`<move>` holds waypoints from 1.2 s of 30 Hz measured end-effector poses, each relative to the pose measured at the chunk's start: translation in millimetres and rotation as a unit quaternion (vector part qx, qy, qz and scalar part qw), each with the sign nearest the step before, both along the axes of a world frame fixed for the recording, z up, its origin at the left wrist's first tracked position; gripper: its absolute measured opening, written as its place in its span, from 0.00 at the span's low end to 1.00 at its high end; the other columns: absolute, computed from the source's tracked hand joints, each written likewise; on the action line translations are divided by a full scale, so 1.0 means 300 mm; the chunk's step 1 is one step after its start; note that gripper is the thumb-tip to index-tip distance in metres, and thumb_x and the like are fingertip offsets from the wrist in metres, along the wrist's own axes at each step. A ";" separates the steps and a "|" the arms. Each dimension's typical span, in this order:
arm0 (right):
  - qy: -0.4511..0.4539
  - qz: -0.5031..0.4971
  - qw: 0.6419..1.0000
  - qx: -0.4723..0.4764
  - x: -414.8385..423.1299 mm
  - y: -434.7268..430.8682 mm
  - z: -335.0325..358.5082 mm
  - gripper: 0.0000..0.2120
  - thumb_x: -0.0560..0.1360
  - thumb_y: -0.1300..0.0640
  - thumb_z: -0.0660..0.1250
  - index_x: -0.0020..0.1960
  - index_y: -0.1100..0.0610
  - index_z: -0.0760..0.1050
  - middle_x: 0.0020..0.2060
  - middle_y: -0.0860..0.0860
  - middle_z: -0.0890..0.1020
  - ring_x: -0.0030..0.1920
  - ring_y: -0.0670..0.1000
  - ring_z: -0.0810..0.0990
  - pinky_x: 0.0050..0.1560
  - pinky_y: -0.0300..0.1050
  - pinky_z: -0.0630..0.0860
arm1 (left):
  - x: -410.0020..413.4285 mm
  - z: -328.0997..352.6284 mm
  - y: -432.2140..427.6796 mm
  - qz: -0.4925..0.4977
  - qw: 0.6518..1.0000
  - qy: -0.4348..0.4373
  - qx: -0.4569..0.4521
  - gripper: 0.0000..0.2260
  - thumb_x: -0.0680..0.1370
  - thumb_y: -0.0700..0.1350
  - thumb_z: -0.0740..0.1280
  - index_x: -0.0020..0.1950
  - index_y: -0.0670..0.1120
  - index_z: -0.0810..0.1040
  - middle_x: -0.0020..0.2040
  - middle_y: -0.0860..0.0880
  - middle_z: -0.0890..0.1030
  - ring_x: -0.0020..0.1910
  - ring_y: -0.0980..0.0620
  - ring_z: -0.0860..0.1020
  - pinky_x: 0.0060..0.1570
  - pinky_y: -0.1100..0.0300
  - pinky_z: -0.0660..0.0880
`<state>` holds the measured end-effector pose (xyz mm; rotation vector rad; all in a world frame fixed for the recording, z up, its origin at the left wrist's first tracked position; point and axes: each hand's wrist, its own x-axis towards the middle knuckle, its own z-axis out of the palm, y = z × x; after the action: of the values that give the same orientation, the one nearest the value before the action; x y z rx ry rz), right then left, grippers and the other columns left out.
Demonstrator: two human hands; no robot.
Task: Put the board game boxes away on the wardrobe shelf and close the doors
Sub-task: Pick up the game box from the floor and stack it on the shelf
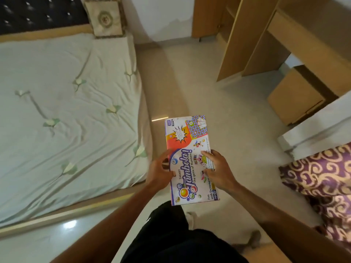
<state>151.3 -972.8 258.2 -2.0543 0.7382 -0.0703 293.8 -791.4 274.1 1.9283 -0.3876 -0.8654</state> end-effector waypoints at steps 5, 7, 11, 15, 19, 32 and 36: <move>-0.004 0.002 1.000 -0.017 0.329 -0.364 -0.016 0.31 0.68 0.67 0.66 0.69 0.49 0.70 0.64 0.47 0.72 0.65 0.50 0.73 0.61 0.53 0.77 | 0.340 -0.014 -0.356 -0.003 1.000 -0.014 0.002 0.36 0.65 0.32 0.71 0.67 0.59 0.73 0.50 0.51 0.83 0.47 0.50 0.83 0.42 0.48 0.84; -0.005 -0.001 1.000 -0.013 0.474 -0.510 -0.032 0.31 0.69 0.67 0.67 0.70 0.50 0.70 0.64 0.47 0.72 0.65 0.49 0.73 0.60 0.49 0.78 | 0.491 -0.025 -0.503 -0.009 1.000 -0.022 0.001 0.35 0.66 0.32 0.72 0.68 0.57 0.73 0.50 0.51 0.83 0.47 0.51 0.83 0.43 0.50 0.84; 0.008 -0.014 0.999 -0.032 0.759 -0.765 -0.018 0.29 0.71 0.67 0.68 0.70 0.54 0.70 0.61 0.50 0.74 0.61 0.46 0.74 0.53 0.29 0.73 | 0.787 -0.013 -0.778 -0.035 0.999 -0.026 -0.002 0.33 0.67 0.32 0.74 0.69 0.53 0.72 0.50 0.50 0.82 0.47 0.51 0.82 0.36 0.62 0.81; 0.002 -0.028 0.999 -0.016 1.026 -1.020 0.013 0.29 0.70 0.66 0.66 0.70 0.53 0.70 0.62 0.49 0.73 0.63 0.49 0.74 0.60 0.42 0.77 | 1.078 0.030 -1.050 -0.048 0.998 -0.028 -0.002 0.34 0.68 0.30 0.74 0.70 0.50 0.71 0.49 0.50 0.81 0.48 0.49 0.82 0.37 0.61 0.82; -0.012 -0.030 0.999 -0.018 1.285 -1.262 0.049 0.28 0.70 0.68 0.65 0.69 0.55 0.71 0.60 0.49 0.74 0.61 0.49 0.76 0.58 0.46 0.79 | 1.338 0.053 -1.295 -0.054 0.998 -0.038 0.000 0.34 0.67 0.32 0.75 0.70 0.51 0.71 0.49 0.51 0.80 0.48 0.49 0.82 0.45 0.51 0.83; -0.007 0.011 0.999 -0.030 2.307 -2.210 -0.007 0.28 0.71 0.63 0.68 0.70 0.51 0.69 0.65 0.49 0.72 0.65 0.51 0.72 0.61 0.53 0.78 | 2.343 0.043 -2.193 -0.016 0.999 -0.041 0.011 0.36 0.67 0.30 0.74 0.71 0.50 0.70 0.54 0.44 0.80 0.46 0.49 0.82 0.40 0.53 0.83; -0.001 0.006 0.999 -0.039 2.576 -2.462 0.020 0.28 0.71 0.62 0.68 0.69 0.49 0.69 0.65 0.48 0.71 0.65 0.51 0.71 0.61 0.54 0.77 | 2.599 0.067 -2.436 -0.011 0.999 -0.042 0.007 0.34 0.69 0.33 0.75 0.71 0.50 0.69 0.55 0.45 0.80 0.49 0.48 0.82 0.44 0.50 0.83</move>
<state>924.1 -1711.3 264.1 -2.1326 0.7314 -0.0964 1073.4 -1522.3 294.1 1.9804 -0.4543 -0.8054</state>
